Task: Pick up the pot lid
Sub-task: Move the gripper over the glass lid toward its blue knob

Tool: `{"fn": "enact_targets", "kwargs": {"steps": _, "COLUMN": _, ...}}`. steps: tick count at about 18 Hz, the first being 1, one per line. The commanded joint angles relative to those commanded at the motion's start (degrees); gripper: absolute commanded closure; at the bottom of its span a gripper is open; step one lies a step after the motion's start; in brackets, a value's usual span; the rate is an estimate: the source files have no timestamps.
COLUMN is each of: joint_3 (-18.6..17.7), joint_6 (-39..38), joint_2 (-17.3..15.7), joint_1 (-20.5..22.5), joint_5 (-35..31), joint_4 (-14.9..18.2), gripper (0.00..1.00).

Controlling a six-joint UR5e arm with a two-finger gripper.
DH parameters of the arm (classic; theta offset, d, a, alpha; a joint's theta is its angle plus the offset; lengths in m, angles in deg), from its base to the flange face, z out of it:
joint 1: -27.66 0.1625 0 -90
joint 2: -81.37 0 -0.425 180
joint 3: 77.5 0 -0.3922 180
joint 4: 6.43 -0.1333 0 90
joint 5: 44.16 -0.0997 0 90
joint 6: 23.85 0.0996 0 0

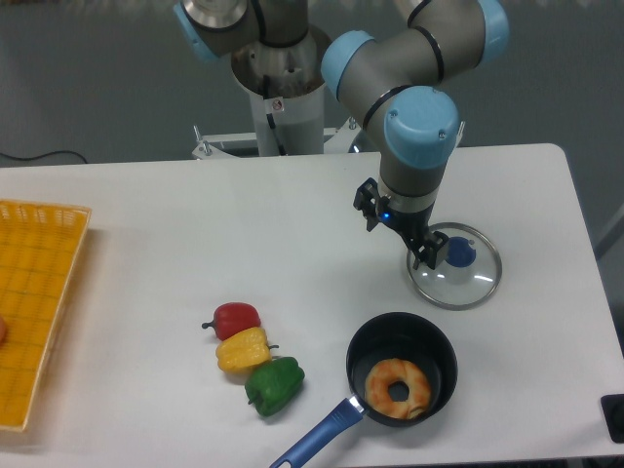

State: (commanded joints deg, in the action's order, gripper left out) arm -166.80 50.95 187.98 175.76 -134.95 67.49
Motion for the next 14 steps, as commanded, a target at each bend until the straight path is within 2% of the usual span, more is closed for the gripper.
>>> {"fn": "enact_targets", "kwargs": {"steps": 5, "joint_3": 0.09, "joint_6": -0.18, "joint_2": 0.44, "joint_1": -0.53, "joint_5": 0.18, "joint_4": -0.26, "gripper": 0.0}}
{"fn": "enact_targets", "kwargs": {"steps": 8, "joint_3": -0.26, "joint_6": 0.7, "joint_2": 1.14, "joint_1": -0.79, "joint_5": 0.61, "joint_4": -3.42, "gripper": 0.0}}
{"fn": "enact_targets", "kwargs": {"steps": 10, "joint_3": -0.53, "joint_6": 4.2, "joint_2": 1.41, "joint_1": -0.44, "joint_5": 0.7, "joint_4": -4.04, "gripper": 0.0}}
{"fn": "enact_targets", "kwargs": {"steps": 14, "joint_3": -0.53, "joint_6": 15.88, "joint_2": 2.28, "joint_1": 1.75, "joint_5": 0.88, "joint_4": -4.13, "gripper": 0.0}}
